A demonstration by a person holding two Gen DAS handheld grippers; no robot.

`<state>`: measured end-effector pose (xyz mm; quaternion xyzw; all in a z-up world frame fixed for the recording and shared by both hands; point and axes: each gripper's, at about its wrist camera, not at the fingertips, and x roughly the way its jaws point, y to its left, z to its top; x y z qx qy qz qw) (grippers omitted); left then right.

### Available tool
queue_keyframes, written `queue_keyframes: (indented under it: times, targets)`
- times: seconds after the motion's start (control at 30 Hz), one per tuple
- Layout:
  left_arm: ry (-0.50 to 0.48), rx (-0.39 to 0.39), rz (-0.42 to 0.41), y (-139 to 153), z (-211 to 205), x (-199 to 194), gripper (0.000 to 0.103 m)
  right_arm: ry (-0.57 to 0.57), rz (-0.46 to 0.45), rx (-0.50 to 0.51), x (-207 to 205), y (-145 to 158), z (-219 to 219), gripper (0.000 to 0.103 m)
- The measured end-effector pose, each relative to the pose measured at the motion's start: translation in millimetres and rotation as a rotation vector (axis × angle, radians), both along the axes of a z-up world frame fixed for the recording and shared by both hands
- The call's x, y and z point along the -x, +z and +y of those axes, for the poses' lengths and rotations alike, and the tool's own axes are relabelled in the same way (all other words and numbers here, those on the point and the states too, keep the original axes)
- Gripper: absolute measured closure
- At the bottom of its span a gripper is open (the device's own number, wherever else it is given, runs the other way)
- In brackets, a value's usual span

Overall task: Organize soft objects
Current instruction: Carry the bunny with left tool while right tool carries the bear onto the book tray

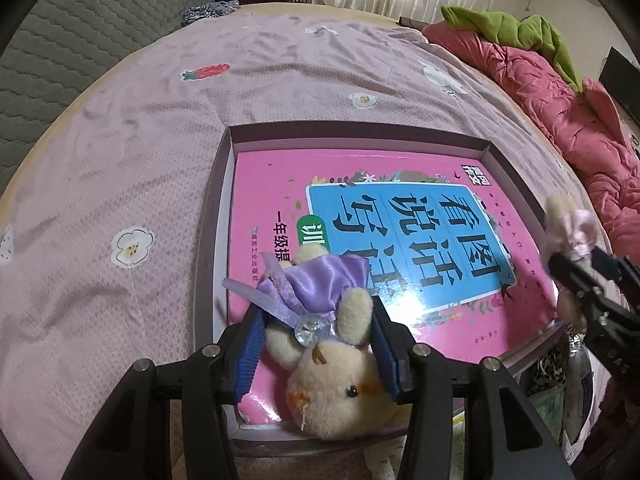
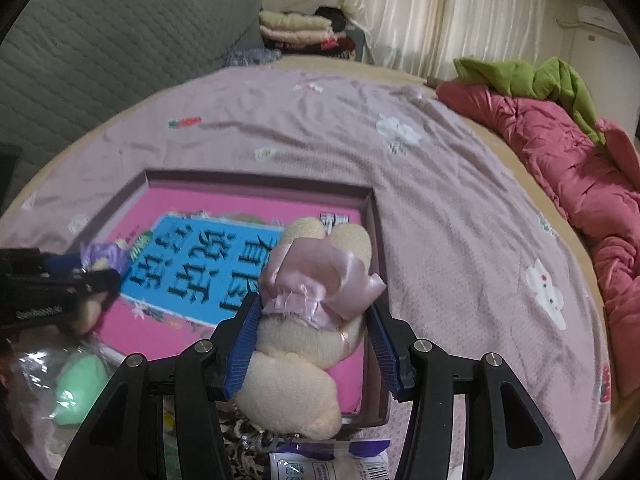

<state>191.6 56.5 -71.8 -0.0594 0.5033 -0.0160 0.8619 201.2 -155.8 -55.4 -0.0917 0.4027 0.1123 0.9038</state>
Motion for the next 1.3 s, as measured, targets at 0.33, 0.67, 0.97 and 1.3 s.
queue_keyframes:
  times: [0.33, 0.67, 0.97, 1.3]
  targets:
    - [0.022, 0.035, 0.011, -3, 5, -1, 0.051, -0.023, 0.055, 0.007, -9, -13, 0, 0.048]
    - [0.019, 0.041, 0.017, -5, 5, -2, 0.049, -0.02, 0.077, -0.035, -24, -6, -7, 0.048]
    - [0.016, 0.025, 0.018, -8, 2, -3, 0.046, -0.071, 0.048, -0.132, -14, 17, -43, 0.038]
    - [0.042, 0.054, 0.016, 3, 10, 3, 0.046, -0.018, 0.036, 0.005, 22, 29, -51, 0.038]
